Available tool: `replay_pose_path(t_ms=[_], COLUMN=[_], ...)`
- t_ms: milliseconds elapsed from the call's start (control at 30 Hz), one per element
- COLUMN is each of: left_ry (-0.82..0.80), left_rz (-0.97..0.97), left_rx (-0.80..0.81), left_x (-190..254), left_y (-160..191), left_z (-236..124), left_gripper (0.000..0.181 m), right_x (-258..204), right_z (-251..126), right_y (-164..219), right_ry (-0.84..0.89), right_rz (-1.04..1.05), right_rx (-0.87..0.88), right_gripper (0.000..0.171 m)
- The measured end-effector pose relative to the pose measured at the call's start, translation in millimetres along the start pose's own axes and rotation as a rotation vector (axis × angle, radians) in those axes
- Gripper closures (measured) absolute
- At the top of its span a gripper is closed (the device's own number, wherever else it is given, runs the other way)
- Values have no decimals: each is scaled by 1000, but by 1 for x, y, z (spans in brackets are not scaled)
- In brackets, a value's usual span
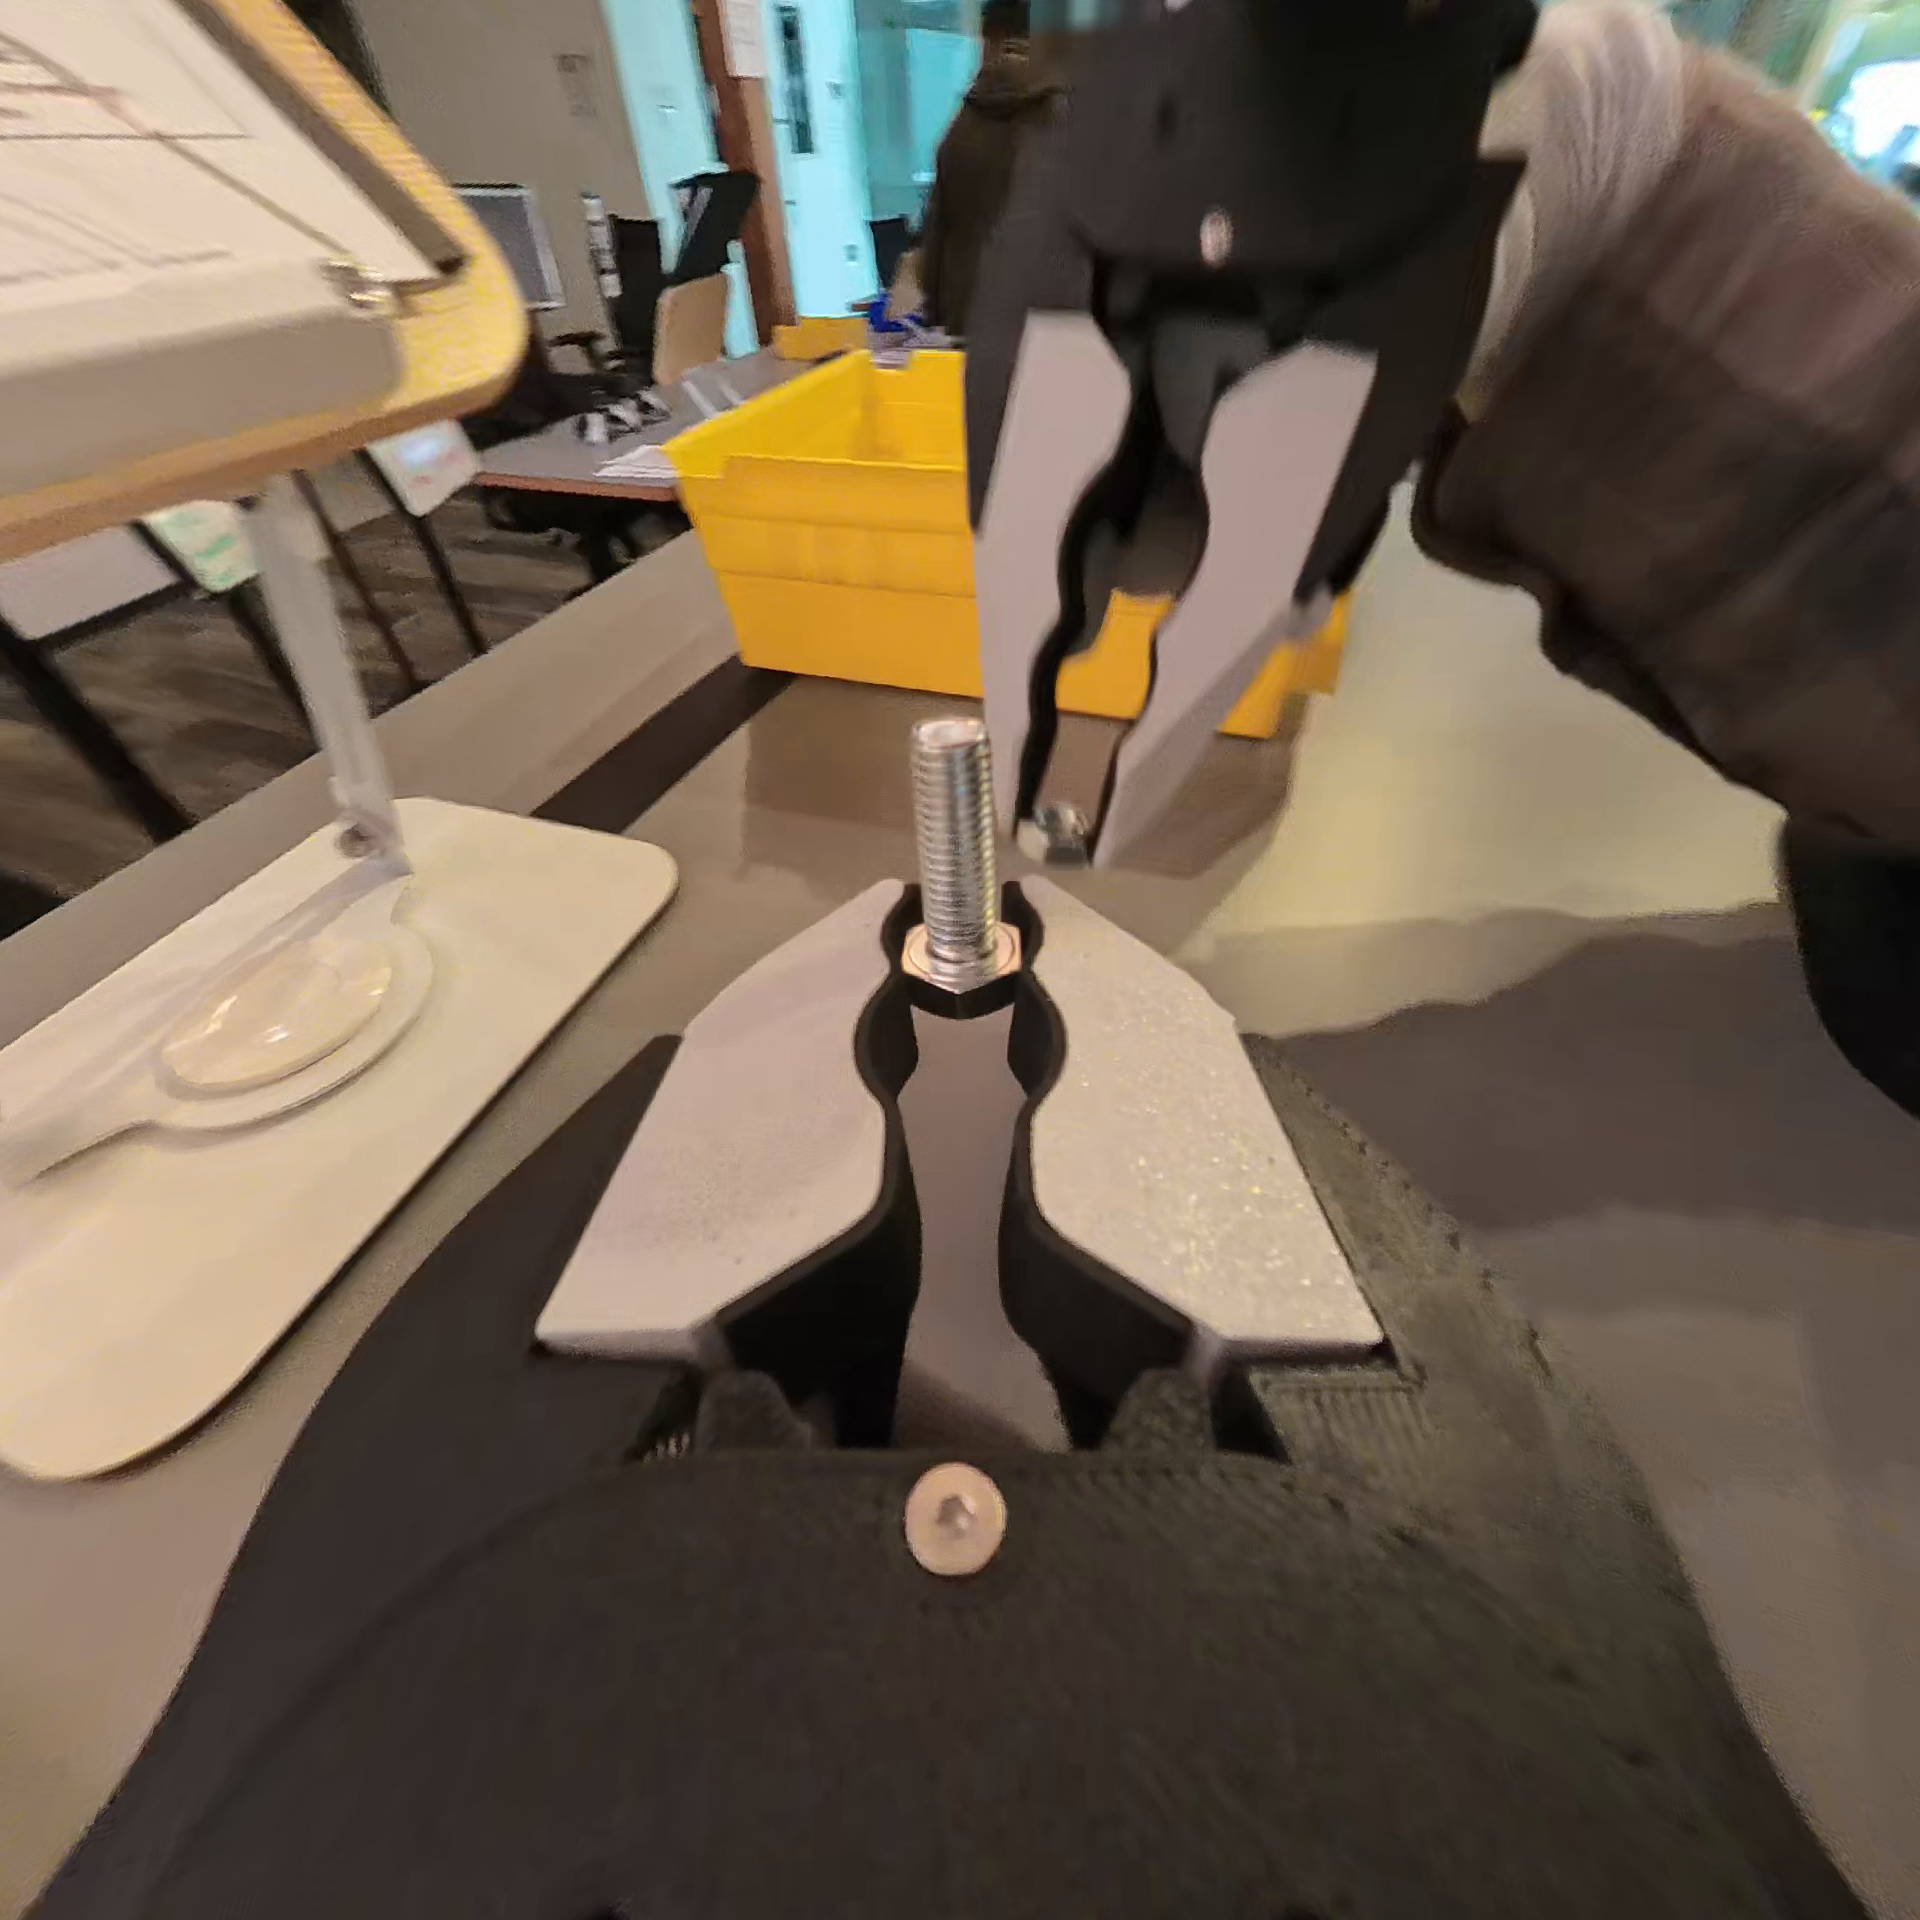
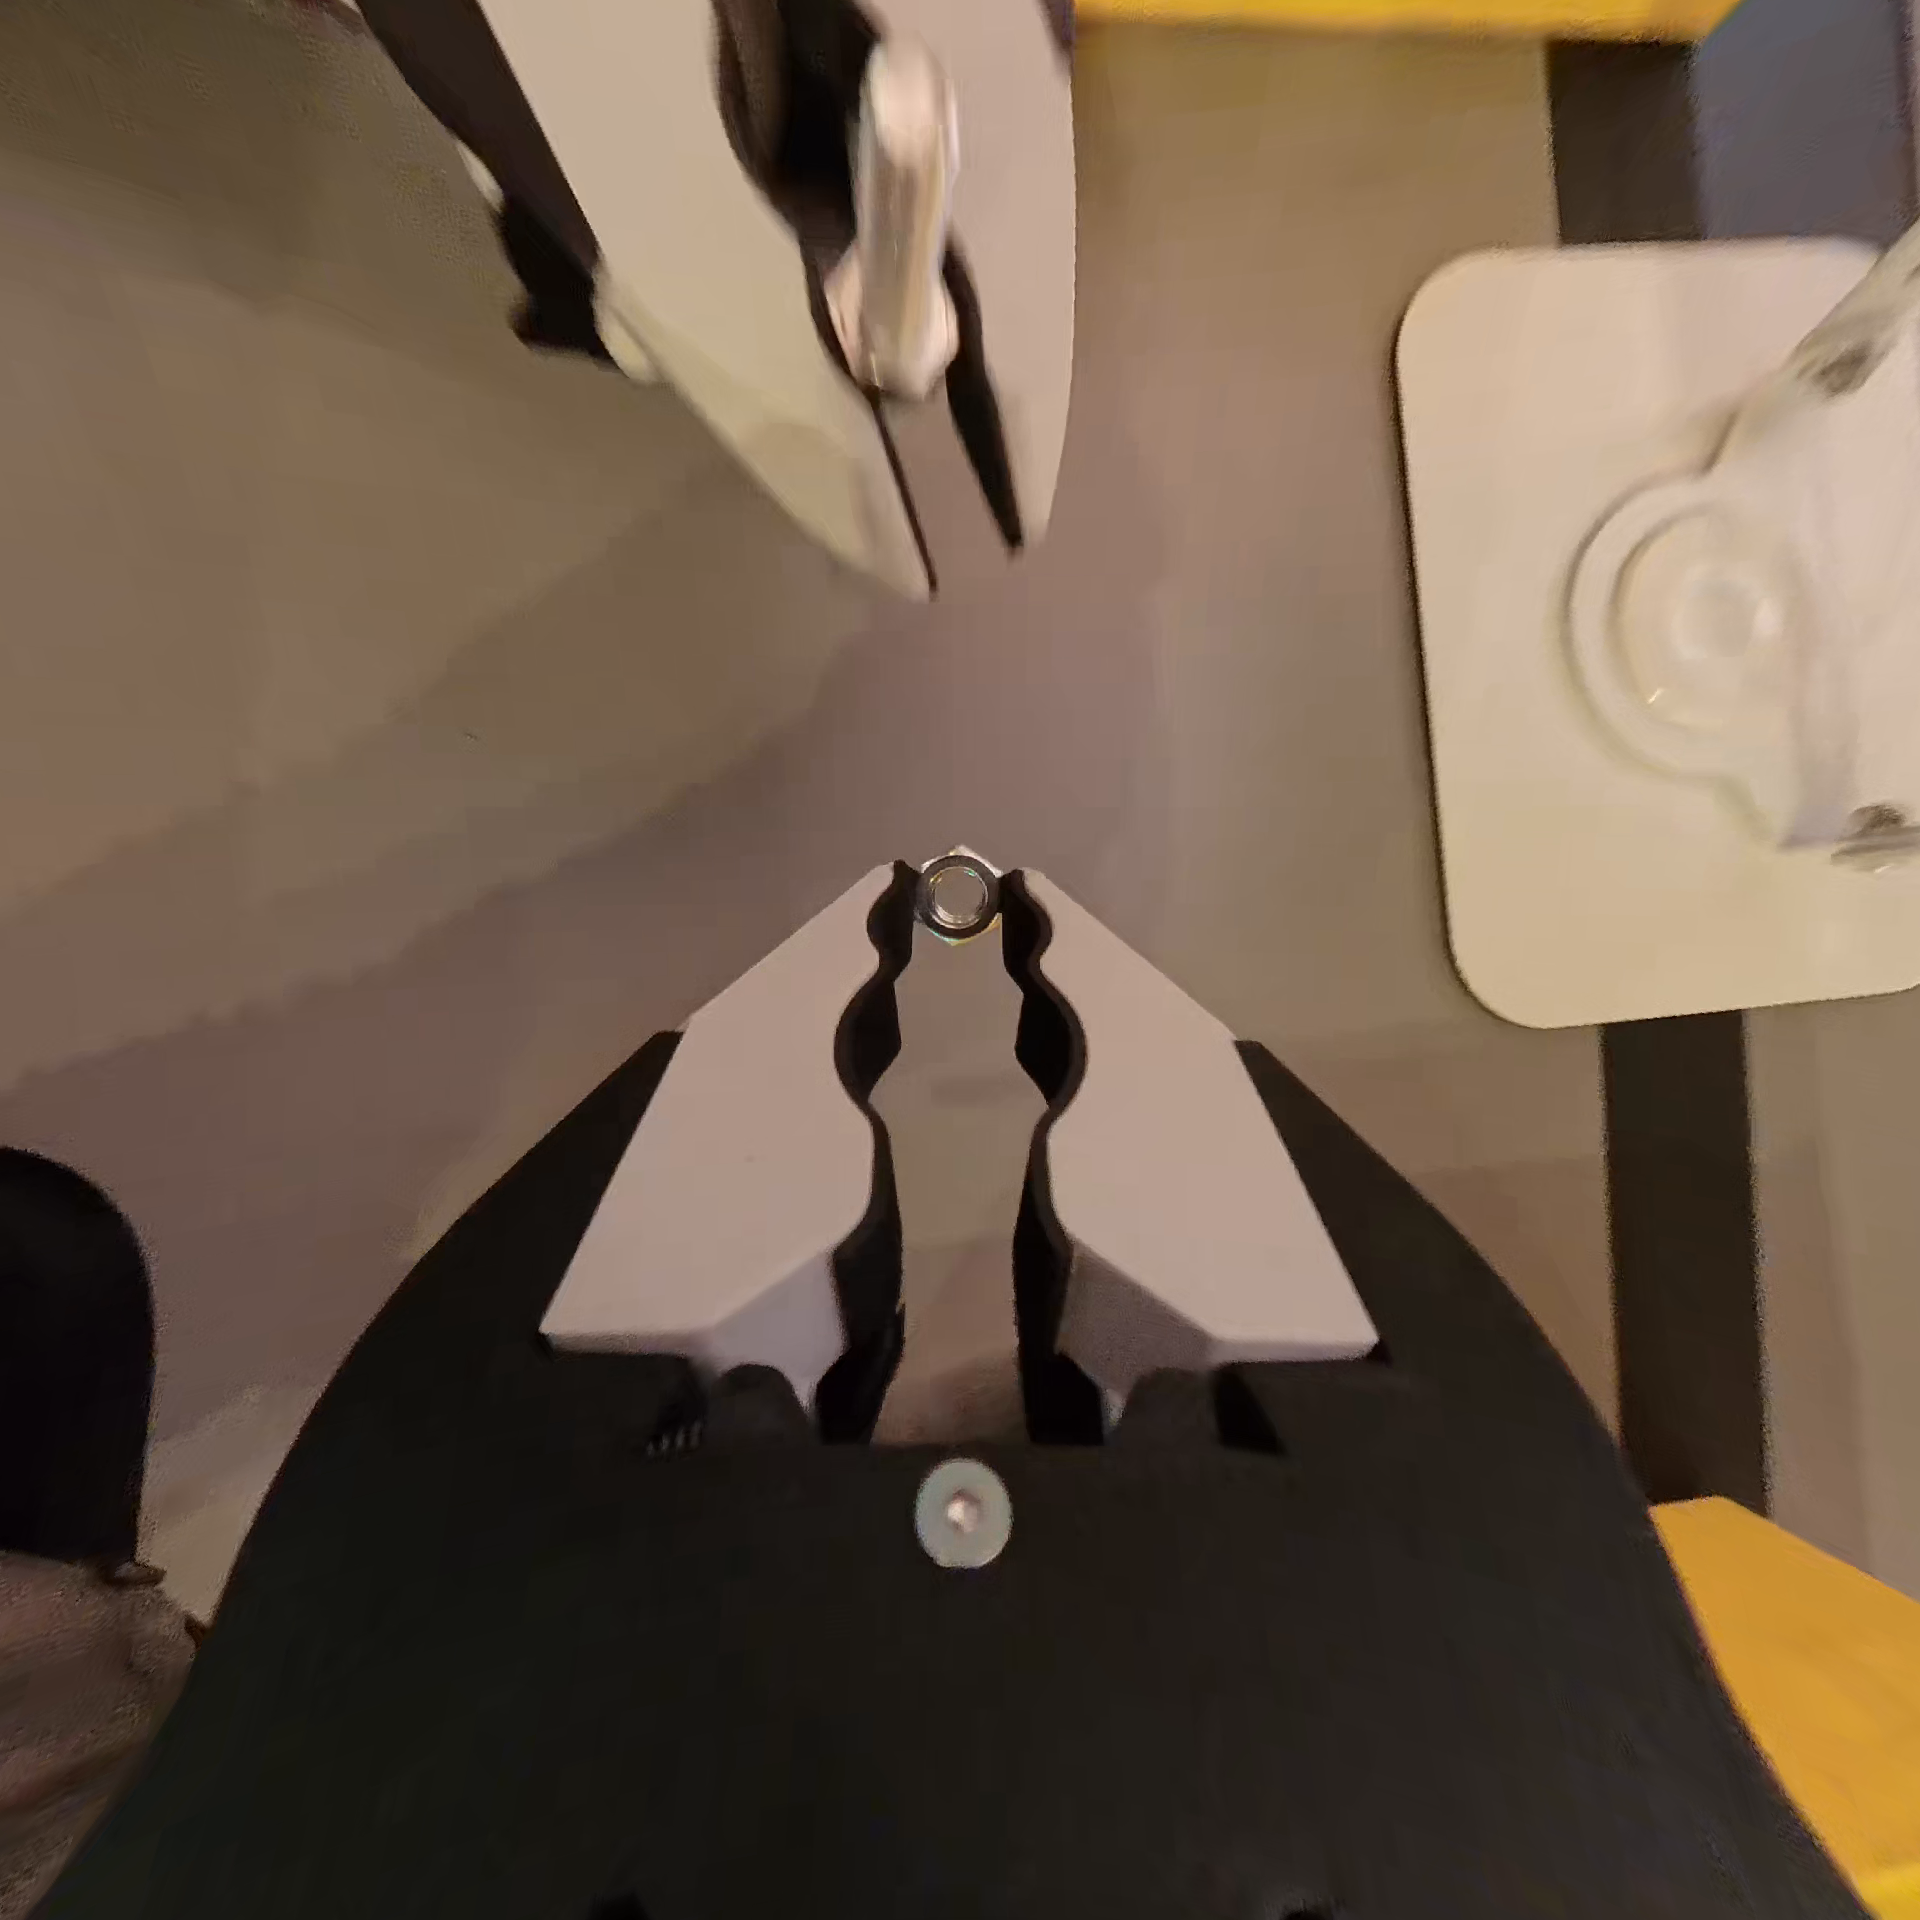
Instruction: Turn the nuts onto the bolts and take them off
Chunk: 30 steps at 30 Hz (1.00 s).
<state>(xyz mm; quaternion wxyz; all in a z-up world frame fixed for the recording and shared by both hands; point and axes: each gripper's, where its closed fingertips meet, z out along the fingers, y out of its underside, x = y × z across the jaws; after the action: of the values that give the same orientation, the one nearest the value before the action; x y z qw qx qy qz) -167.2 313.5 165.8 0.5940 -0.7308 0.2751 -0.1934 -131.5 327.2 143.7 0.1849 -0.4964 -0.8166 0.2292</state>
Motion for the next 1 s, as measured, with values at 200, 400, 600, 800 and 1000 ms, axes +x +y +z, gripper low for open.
replay_pose_path(t_ms=[200, 400, 600, 800, 1000], left_ry=[119, 151, 152, 124, 18], left_rz=[112, 163, 208, 248, 240], left_rx=[-58, -68, -73, -72, -83], left_x=[30, 42, 47, 47, 30], left_y=[15, 17, 17, 13, 13], left_z=[9, 11, 11, 11, 14], left_gripper=[167, 167, 167, 167, 167], right_x=[-35, -48, -48, -50, -37], right_z=[-37, -31, -24, -26, -24], right_y=[-49, -64, -62, -61, -62], right_ry=[11, 2, 4, 5, 47], right_rz=[-161, -226, -230, -229, -184], right_rx=[118, 111, 73, 66, 75], right_gripper=[155, 156, 156, 156, 155])
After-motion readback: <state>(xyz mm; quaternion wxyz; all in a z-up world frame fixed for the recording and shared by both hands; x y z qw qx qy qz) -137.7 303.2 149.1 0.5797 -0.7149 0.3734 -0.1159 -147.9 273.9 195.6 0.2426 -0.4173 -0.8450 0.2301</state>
